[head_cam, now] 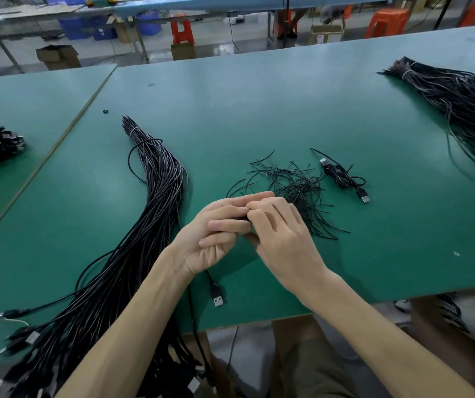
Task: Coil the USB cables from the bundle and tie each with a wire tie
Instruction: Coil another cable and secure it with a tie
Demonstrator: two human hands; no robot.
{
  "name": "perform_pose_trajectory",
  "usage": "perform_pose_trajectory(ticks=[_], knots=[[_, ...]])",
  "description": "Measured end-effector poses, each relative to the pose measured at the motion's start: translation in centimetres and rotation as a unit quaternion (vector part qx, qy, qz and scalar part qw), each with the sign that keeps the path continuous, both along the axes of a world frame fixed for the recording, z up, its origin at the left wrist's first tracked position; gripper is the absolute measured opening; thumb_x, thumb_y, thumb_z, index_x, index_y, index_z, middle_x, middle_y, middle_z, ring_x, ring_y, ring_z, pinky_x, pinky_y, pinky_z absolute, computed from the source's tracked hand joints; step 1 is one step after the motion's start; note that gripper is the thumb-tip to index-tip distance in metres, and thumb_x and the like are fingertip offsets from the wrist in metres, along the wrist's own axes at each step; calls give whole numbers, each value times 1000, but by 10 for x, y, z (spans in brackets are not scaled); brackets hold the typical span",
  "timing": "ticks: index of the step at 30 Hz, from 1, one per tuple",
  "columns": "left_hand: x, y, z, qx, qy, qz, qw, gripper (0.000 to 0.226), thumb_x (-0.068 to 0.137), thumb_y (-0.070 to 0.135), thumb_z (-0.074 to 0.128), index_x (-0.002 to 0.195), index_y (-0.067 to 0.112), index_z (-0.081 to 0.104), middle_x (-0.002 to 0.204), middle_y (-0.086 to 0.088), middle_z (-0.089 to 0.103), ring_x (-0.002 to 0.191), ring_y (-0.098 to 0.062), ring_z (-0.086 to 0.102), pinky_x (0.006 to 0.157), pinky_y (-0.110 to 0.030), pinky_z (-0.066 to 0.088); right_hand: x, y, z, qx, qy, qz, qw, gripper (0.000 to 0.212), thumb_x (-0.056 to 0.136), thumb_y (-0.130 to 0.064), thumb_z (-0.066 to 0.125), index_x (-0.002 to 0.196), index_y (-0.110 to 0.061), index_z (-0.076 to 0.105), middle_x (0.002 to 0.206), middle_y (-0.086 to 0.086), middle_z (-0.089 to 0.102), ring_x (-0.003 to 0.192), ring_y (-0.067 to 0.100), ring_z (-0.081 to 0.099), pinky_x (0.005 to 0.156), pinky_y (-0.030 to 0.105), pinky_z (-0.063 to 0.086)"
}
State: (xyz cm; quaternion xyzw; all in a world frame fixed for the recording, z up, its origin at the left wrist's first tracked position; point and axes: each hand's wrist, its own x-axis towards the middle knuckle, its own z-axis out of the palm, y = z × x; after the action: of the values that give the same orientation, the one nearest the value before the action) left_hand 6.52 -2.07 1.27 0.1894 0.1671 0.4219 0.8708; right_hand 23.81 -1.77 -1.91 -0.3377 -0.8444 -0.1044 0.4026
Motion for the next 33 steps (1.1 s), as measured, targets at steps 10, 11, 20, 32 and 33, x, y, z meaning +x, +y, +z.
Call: perform_pose_trajectory(ticks=[10,11,20,32,33], knots=[[-3,5,-4,-25,48,14,998,50,107,2,23,157,-8,24,71,-2,51,42,-3,33,29,-14,31,-5,13,-4,-38,15,27,999,25,95,9,45,92,-1,67,94,10,70,90,35,65,80,46,56],[-4,5,-4,-16,63,7,998,49,108,3,25,155,-9,27,72,-1,50,41,-4,34,29,-14,30,-4,13,-5,-47,20,30,998,23,93,11,48,92,-1,68,95,10,70,90,35,65,81,46,56],[-10,5,-4,98,270,-2,958,36,108,9,35,136,-4,53,74,3,57,42,-1,37,30,-10,26,-1,12,-5,-66,35,62,995,20,87,19,65,91,-1,68,92,10,68,85,32,59,77,41,55],[-9,4,-7,195,460,35,865,39,113,29,38,102,9,69,75,4,70,51,-12,49,41,-20,38,0,13,-5,-125,13,34,991,34,75,27,69,93,-2,67,87,7,65,86,32,56,70,40,54],[-8,4,-8,203,491,44,846,43,113,31,37,95,14,72,74,2,70,47,-13,47,38,-20,35,0,13,-5,-133,10,31,991,32,76,25,69,93,-2,66,87,7,65,87,31,56,68,41,55]])
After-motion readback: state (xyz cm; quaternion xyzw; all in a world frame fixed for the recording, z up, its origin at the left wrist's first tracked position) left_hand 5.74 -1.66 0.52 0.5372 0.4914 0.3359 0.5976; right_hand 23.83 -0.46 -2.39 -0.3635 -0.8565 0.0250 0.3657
